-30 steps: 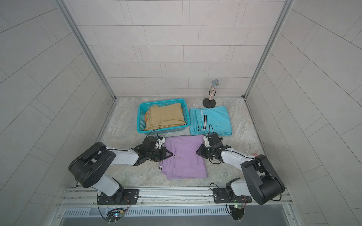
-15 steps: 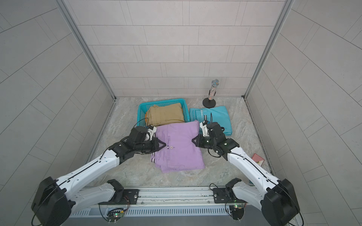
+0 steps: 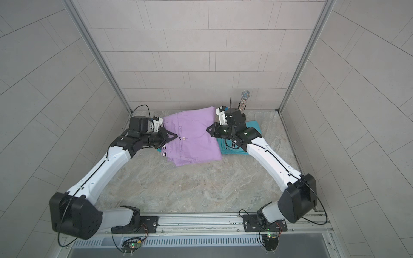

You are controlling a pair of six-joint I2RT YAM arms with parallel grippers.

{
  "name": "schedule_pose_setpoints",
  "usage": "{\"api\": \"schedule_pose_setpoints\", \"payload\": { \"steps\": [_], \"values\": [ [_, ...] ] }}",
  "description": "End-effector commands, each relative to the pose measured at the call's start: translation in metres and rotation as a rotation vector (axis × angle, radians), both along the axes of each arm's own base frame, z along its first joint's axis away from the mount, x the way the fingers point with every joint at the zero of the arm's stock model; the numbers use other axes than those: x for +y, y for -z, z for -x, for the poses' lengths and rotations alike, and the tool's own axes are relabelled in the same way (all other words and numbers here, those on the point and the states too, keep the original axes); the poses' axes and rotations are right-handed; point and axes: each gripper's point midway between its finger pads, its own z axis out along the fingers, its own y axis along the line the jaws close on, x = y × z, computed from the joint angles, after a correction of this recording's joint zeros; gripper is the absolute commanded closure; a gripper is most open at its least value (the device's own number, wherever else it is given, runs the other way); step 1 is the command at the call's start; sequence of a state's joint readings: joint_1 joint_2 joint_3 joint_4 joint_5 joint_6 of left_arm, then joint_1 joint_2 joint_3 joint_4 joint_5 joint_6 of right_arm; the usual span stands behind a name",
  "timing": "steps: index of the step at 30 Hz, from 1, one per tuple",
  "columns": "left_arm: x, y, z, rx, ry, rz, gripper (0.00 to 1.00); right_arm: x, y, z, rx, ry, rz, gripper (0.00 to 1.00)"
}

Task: Put the folded long pants in the basket
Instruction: Place the long pant in the basket.

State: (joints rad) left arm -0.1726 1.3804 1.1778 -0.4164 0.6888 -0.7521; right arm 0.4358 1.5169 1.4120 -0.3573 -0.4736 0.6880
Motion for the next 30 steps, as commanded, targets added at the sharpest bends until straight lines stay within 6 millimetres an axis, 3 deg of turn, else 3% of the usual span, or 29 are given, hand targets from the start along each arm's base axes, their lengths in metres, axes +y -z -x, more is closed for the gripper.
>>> {"api": "schedule_pose_setpoints", "payload": {
  "steps": [1,5,12,16,20,24,25,26,30],
  "values": [
    [0.020,0.016,-0.037,0.047,-0.061,-0.037,1.00,0.000,-0.003,-0.048,-0.053,0.060,0.032,1.00],
    [0.034,0.039,-0.073,0.074,-0.081,-0.115,1.00,0.014,0.024,-0.098,-0.025,0.058,0.053,1.00],
    [0.057,0.087,-0.121,0.166,-0.137,-0.122,1.00,0.032,0.071,-0.156,0.013,0.054,0.077,1.00],
    [0.062,0.116,-0.131,0.237,-0.118,-0.146,1.00,0.038,0.098,-0.169,0.058,0.047,0.107,1.00],
    [0.064,0.145,-0.134,0.302,-0.104,-0.160,1.00,0.035,0.133,-0.170,0.104,0.057,0.148,1.00],
    [0.069,0.158,-0.135,0.316,-0.112,-0.186,1.00,0.032,0.157,-0.165,0.141,0.056,0.172,1.00],
    [0.069,0.157,-0.135,0.313,-0.114,-0.189,0.98,0.031,0.159,-0.164,0.146,0.059,0.175,1.00],
    [0.070,0.156,-0.136,0.311,-0.118,-0.189,0.82,0.030,0.160,-0.162,0.149,0.060,0.175,1.00],
    [0.066,0.133,-0.136,0.264,-0.114,-0.175,0.55,0.029,0.141,-0.156,0.121,0.063,0.174,1.00]
  ]
}}
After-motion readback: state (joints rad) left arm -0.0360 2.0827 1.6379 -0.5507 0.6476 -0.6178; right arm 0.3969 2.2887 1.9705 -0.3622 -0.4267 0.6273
